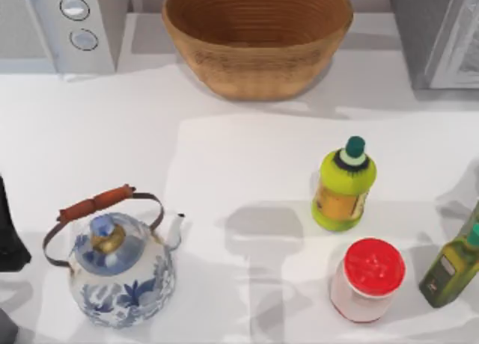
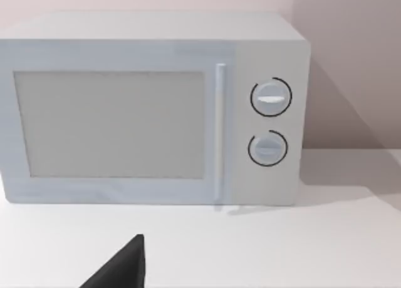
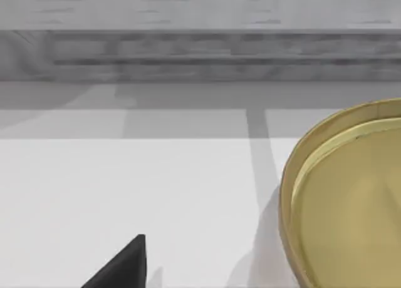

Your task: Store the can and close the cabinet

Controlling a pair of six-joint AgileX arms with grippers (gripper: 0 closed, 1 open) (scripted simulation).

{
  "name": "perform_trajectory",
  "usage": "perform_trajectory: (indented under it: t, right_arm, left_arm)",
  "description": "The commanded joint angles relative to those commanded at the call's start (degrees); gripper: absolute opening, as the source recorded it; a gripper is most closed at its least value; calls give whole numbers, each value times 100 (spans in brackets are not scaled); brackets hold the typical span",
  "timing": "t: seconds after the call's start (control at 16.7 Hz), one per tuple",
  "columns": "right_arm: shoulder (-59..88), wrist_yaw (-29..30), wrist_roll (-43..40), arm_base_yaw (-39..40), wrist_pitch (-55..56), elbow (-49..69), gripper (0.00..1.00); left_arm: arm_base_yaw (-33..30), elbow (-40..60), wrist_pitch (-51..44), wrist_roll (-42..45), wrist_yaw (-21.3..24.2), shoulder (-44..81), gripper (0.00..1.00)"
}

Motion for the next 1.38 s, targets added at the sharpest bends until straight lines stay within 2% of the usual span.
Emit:
perform_trajectory:
  t: [0.72, 1.38]
  right_arm:
    - [0, 0, 0, 0, 0, 0, 2]
    - [-78, -5, 9, -4, -79, 22, 0]
  left_arm:
    - [0, 0, 0, 0, 0, 0, 100]
    - [0, 0, 0, 0, 0, 0, 100]
